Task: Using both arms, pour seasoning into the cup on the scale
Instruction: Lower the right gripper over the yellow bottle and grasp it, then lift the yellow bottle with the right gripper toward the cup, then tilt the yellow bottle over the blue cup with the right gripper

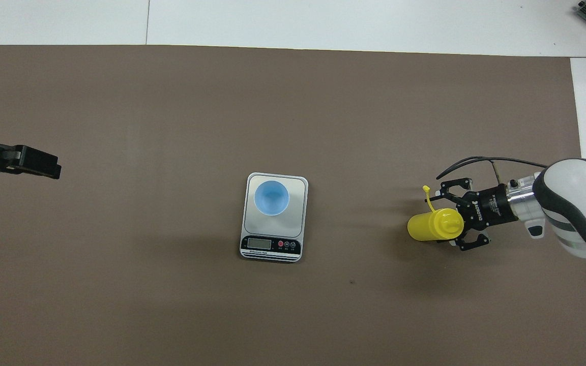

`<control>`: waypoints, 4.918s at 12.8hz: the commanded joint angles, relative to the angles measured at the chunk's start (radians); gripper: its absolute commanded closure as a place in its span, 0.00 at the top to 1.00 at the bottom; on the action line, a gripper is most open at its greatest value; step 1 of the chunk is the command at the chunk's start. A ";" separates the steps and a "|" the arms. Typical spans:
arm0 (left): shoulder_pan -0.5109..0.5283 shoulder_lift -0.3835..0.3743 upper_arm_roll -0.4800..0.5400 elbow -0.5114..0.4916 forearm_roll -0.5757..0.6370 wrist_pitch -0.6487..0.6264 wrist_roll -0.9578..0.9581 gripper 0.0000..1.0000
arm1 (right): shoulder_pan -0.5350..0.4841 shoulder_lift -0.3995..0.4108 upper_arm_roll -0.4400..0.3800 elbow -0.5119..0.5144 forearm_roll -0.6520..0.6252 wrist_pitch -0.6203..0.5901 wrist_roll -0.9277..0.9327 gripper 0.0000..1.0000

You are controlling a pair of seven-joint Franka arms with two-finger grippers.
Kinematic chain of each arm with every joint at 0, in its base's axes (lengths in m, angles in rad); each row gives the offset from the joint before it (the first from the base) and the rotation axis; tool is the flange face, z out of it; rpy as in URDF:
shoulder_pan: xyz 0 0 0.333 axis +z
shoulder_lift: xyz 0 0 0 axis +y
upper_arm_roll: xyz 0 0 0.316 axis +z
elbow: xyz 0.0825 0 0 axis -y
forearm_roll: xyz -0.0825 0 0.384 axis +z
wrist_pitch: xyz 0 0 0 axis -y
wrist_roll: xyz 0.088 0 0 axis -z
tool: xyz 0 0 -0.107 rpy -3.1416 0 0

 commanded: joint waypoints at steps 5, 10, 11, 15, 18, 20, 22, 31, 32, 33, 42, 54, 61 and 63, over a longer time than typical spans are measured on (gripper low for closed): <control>-0.002 -0.008 -0.001 -0.014 0.015 0.014 -0.002 1.00 | -0.008 -0.036 0.004 -0.061 0.094 0.011 -0.049 0.58; -0.002 -0.008 -0.001 -0.016 0.015 0.016 0.006 1.00 | 0.024 -0.049 0.004 -0.017 0.079 0.058 -0.030 0.00; -0.004 -0.006 -0.001 -0.014 0.016 0.014 0.010 1.00 | 0.042 -0.052 0.004 0.005 0.078 0.059 0.032 0.00; -0.002 -0.006 -0.001 -0.013 0.017 0.020 0.009 1.00 | 0.135 -0.075 0.010 0.115 -0.106 0.106 0.228 0.00; -0.004 -0.006 -0.001 -0.013 0.017 0.028 0.001 1.00 | 0.203 -0.057 0.011 0.220 -0.292 0.141 0.348 0.00; -0.004 -0.008 -0.001 -0.014 0.017 0.028 0.003 1.00 | 0.255 -0.040 0.010 0.273 -0.352 0.157 0.470 0.00; -0.004 -0.008 -0.001 -0.014 0.017 0.028 0.004 1.00 | 0.333 -0.019 0.011 0.322 -0.479 0.193 0.625 0.00; -0.004 -0.005 -0.002 -0.008 0.073 0.025 0.043 1.00 | 0.677 0.135 0.011 0.553 -1.101 0.225 1.069 0.00; -0.004 -0.006 -0.002 -0.010 0.072 0.026 0.043 1.00 | 0.705 0.142 0.011 0.550 -1.186 0.245 1.092 0.00; -0.002 -0.006 -0.002 -0.010 0.072 0.025 0.043 1.00 | 0.729 0.152 0.011 0.550 -1.261 0.246 1.101 0.00; 0.004 -0.006 -0.002 -0.011 0.070 0.031 0.043 1.00 | 0.815 0.158 0.011 0.481 -1.640 0.354 1.187 0.00; -0.058 -0.011 0.078 -0.014 0.069 0.039 0.047 1.00 | 0.912 0.144 0.013 0.327 -2.214 0.381 1.423 0.00; -0.053 -0.012 0.073 -0.014 0.060 0.037 0.046 1.00 | 0.914 0.144 0.014 0.330 -2.257 0.391 1.427 0.00; -0.048 -0.011 0.075 -0.014 0.038 0.040 0.046 1.00 | 0.912 0.144 0.016 0.330 -2.256 0.393 1.425 0.00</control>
